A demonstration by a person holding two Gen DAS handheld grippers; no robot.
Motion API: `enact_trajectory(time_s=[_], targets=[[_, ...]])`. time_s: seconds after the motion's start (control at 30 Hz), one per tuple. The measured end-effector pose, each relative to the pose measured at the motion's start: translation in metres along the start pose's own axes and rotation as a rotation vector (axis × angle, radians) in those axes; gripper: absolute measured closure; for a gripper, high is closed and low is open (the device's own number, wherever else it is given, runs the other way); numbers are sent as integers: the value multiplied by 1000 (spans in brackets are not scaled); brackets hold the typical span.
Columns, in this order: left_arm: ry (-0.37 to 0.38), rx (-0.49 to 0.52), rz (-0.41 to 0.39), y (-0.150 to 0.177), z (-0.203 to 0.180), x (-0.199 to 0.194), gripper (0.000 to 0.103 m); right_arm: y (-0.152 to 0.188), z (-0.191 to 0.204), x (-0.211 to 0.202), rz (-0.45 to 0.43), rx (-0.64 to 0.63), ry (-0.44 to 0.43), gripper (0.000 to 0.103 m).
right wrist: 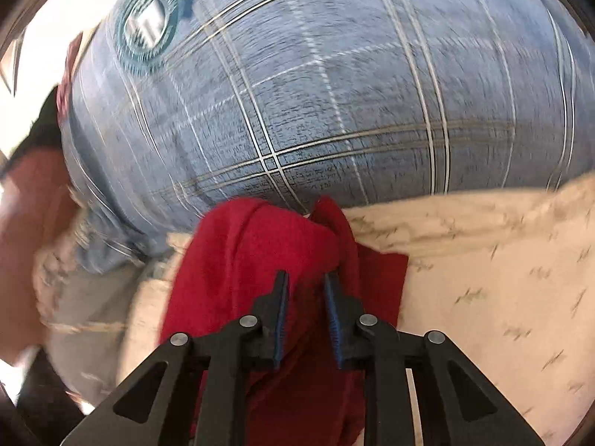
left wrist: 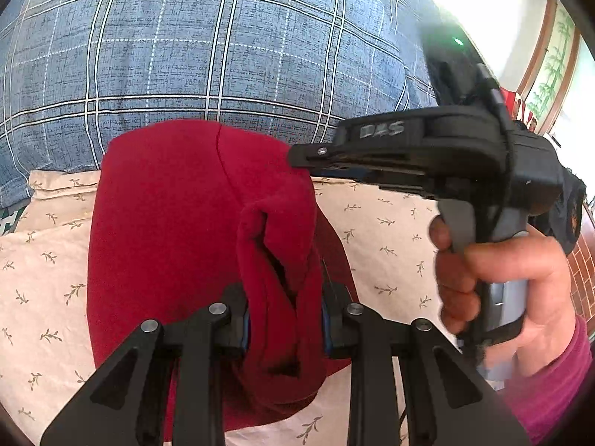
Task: Fold small clothes
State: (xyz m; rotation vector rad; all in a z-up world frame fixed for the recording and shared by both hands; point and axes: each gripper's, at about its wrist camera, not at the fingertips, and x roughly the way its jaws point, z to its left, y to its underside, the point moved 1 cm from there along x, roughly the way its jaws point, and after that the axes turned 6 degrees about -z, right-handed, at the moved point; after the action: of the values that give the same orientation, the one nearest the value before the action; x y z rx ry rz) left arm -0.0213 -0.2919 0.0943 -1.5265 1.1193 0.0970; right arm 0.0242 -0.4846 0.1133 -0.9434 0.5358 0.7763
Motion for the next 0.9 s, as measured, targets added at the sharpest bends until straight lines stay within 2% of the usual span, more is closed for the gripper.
enact_trajectory(time_s=[0.13, 0.2, 0.37, 0.4, 0.43, 0.47, 0.5, 0.53, 0.67, 0.8, 0.9], targets=[[5, -6, -2, -3, 3, -3, 80, 8, -1, -6, 10, 24, -80, 42], [3, -3, -9, -3, 3, -7, 80, 12, 5, 0, 39, 21, -93, 33], [3, 3, -13, 0, 2, -17, 80, 21, 9, 28, 98, 71, -120, 32], [2, 4, -12, 0, 2, -16, 80, 21, 9, 35, 101, 75, -112, 35], [2, 4, -11, 0, 1, -16, 80, 21, 9, 40, 98, 72, -106, 53], [2, 3, -10, -1, 0, -16, 80, 20, 8, 40, 82, 69, -104, 65], [1, 3, -10, -1, -1, -16, 80, 18, 11, 38, 60, 62, -99, 74], [2, 3, -14, -2, -2, -17, 80, 16, 12, 33, 40, 48, -94, 78], [41, 5, -23, -4, -15, -15, 80, 12, 19, 14, -30, -74, -8, 81], [50, 15, 29, 6, -23, 5, 76, 14, 3, 27, 8, -102, 105, 81], [79, -1, 65, 11, -18, 0, 69, 19, -7, 36, 21, -73, 111, 78]])
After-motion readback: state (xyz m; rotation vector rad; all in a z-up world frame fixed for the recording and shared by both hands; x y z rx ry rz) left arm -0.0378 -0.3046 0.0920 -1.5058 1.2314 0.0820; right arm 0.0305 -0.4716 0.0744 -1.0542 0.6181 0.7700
